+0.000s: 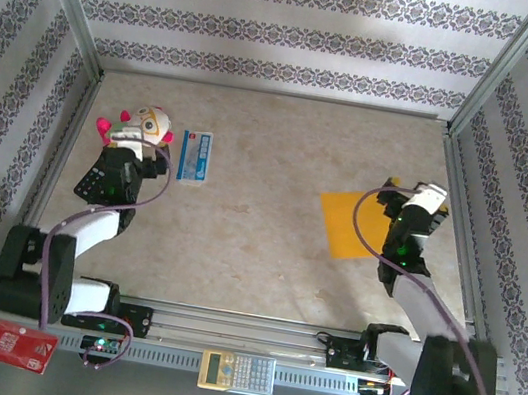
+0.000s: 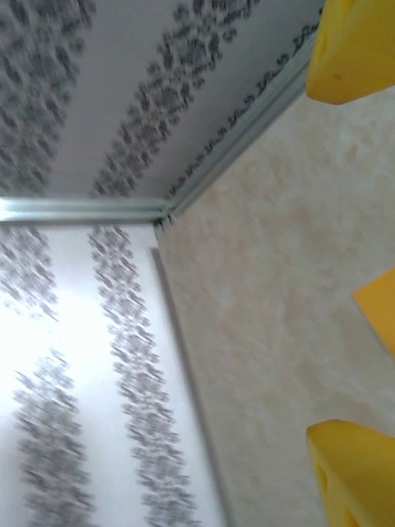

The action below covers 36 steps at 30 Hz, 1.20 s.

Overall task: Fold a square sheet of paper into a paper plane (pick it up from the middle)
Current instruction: Move the square sheet of paper to the center of the table.

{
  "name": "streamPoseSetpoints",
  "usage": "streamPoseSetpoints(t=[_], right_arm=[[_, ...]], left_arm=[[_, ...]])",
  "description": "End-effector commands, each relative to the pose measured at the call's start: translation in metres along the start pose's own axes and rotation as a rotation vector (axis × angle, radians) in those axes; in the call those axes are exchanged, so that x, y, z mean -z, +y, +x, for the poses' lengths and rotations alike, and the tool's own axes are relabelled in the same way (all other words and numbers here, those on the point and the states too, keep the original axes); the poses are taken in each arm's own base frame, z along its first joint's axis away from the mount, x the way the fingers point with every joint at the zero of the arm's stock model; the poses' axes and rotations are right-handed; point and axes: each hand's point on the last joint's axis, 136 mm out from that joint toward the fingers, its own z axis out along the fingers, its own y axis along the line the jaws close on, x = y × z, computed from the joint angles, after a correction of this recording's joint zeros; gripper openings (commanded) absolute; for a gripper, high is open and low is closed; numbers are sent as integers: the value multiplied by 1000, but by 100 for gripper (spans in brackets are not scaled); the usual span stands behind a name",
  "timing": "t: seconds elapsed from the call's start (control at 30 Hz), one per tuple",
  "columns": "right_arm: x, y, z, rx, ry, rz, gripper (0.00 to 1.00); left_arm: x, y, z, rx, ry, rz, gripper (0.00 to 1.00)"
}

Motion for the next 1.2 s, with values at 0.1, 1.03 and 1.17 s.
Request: streamPoseSetpoints(t=[0.1, 1.03, 1.17], right_arm=[[28, 29, 43, -173, 353, -134, 98], [4, 95, 205, 20, 1167, -74, 60], [7, 95, 209, 69, 1153, -47, 56]], left_arm=[[26, -21, 17, 336, 233, 106, 100], [69, -179, 58, 200, 518, 459, 100], [69, -179, 57, 197, 510, 458, 100]])
